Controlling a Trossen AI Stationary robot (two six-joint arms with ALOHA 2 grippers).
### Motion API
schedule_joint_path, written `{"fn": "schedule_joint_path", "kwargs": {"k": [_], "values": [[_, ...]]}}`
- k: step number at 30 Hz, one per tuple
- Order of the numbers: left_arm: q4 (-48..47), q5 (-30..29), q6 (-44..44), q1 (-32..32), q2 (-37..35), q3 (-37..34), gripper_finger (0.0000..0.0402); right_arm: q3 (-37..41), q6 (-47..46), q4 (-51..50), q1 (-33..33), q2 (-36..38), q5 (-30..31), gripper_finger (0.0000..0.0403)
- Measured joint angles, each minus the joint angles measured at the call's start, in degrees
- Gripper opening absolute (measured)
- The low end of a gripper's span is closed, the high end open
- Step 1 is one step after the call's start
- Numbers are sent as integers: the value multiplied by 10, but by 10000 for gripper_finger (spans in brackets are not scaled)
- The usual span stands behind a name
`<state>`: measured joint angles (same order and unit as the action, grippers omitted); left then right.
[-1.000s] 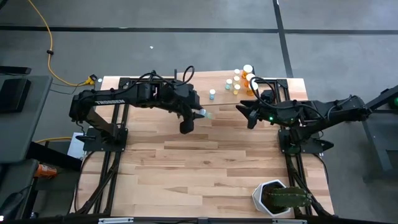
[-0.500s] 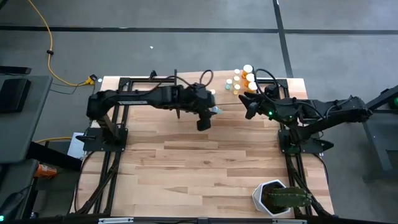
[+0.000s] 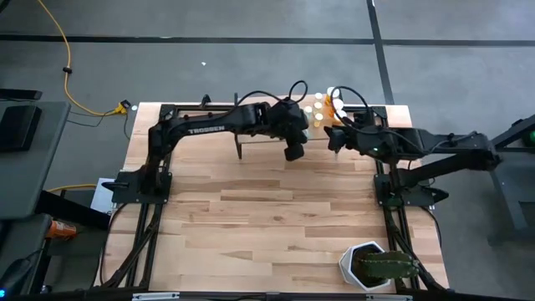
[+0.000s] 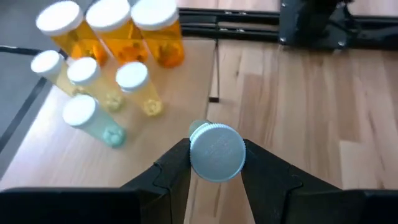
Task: Pick and place medicine bottles onto shelf by color
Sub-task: Put the green pill bottle on the shelf with the green pill bottle
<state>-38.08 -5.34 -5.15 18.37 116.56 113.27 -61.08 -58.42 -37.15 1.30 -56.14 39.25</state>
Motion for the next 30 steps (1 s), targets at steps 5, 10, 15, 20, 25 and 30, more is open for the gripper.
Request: {"fn": "schedule_joint_path", "kwargs": {"k": [5, 10, 15, 20, 25, 30], "values": [[-3, 2, 0, 9, 1, 0, 120, 0, -14, -39, -42, -40, -84, 179], [-18, 26, 0, 16, 1, 0, 120, 0, 11, -43, -69, -98, -133, 165], [-28, 36, 0, 19, 1, 0, 120, 0, 36, -41, -86, -117, -146, 84], [-20, 34, 0, 19, 1, 0, 120, 0, 58, -29, -111, -117, -153, 12], [-13, 38, 0, 19, 1, 0, 120, 0, 76, 13, -133, -118, -181, 3], [1, 49, 5, 20, 1, 0, 120, 0, 84, 31, -138, -117, -205, 2]]}}
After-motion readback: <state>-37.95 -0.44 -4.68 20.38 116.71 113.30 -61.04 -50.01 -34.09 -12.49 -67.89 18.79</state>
